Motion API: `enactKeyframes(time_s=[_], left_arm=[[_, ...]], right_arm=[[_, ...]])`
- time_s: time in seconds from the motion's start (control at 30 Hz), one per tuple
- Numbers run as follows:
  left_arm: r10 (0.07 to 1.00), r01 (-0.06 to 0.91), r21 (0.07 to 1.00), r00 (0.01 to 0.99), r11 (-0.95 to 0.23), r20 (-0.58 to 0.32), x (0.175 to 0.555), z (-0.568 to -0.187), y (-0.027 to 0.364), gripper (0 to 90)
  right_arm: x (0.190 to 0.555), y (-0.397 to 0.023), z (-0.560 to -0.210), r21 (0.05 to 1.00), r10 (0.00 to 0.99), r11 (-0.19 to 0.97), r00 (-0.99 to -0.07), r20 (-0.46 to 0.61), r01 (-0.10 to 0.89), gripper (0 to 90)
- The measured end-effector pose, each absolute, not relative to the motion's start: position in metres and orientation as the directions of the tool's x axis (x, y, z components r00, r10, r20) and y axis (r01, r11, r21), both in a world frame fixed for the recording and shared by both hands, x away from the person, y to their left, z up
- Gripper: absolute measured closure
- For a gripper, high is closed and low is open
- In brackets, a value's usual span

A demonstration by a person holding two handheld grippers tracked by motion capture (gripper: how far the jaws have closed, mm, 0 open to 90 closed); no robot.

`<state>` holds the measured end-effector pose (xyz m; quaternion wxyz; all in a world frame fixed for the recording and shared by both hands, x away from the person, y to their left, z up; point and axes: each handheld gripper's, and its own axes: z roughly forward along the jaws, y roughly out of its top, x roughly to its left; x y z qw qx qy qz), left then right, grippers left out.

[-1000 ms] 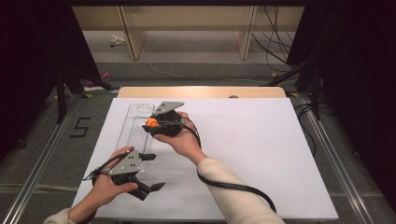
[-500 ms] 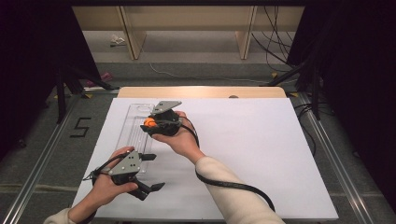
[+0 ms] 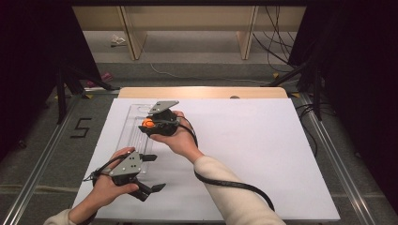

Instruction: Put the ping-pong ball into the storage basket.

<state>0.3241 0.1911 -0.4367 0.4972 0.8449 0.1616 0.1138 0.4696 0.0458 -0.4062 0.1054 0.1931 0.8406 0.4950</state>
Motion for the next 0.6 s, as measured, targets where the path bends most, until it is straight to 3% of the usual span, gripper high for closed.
enactKeyframes(time_s=[0.6], left_arm=[[0.384, 0.156, 0.875, 0.923, -0.458, 0.036, 0.324, -0.4367, 0.1912, 5.1]], right_arm=[[0.4712, 0.0533, -0.4061, 0.868, 0.418, 0.445, -0.908, 0.016, 0.221, 51.5]])
